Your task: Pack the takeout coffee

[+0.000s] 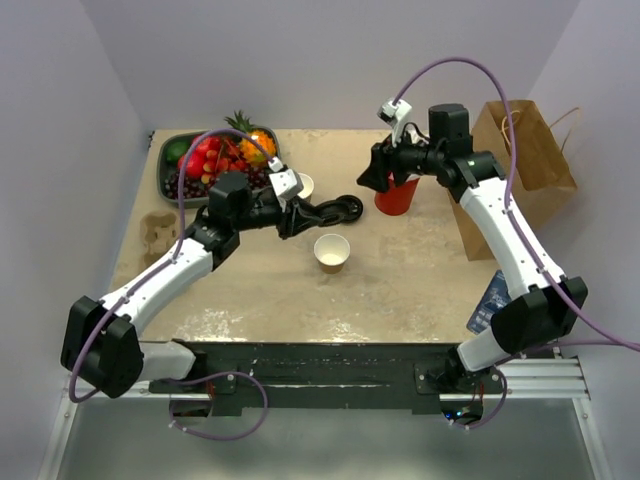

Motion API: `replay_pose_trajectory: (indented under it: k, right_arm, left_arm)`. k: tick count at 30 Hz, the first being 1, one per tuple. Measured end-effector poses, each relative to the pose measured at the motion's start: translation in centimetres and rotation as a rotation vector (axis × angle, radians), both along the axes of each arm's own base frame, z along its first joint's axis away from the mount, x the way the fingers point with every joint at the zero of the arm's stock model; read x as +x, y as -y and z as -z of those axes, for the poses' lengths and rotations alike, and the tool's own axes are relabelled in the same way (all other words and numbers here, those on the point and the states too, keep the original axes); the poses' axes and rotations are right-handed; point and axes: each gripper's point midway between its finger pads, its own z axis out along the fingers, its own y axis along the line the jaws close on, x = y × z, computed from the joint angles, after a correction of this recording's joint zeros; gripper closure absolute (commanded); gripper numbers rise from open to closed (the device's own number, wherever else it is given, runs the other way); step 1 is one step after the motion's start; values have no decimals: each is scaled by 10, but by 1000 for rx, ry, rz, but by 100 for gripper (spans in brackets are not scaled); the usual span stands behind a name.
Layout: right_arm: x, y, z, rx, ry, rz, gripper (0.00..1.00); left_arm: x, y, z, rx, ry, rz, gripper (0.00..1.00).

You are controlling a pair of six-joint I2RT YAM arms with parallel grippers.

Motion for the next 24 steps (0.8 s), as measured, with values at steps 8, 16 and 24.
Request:
replay_pose_trajectory:
  k: [8,16,24]
  right_arm:
    - [-1,1,65,-3,-131,37,32]
    - [-12,-6,90,56,-229,33,23]
    - [-24,-10,112,68,-328,6,1]
  left_arm:
    - [-10,-13,58,-139,-539,35,100]
    - [-27,-14,78,-183,-790,79,100]
    - [-21,-10,106,-205,-949,72,95]
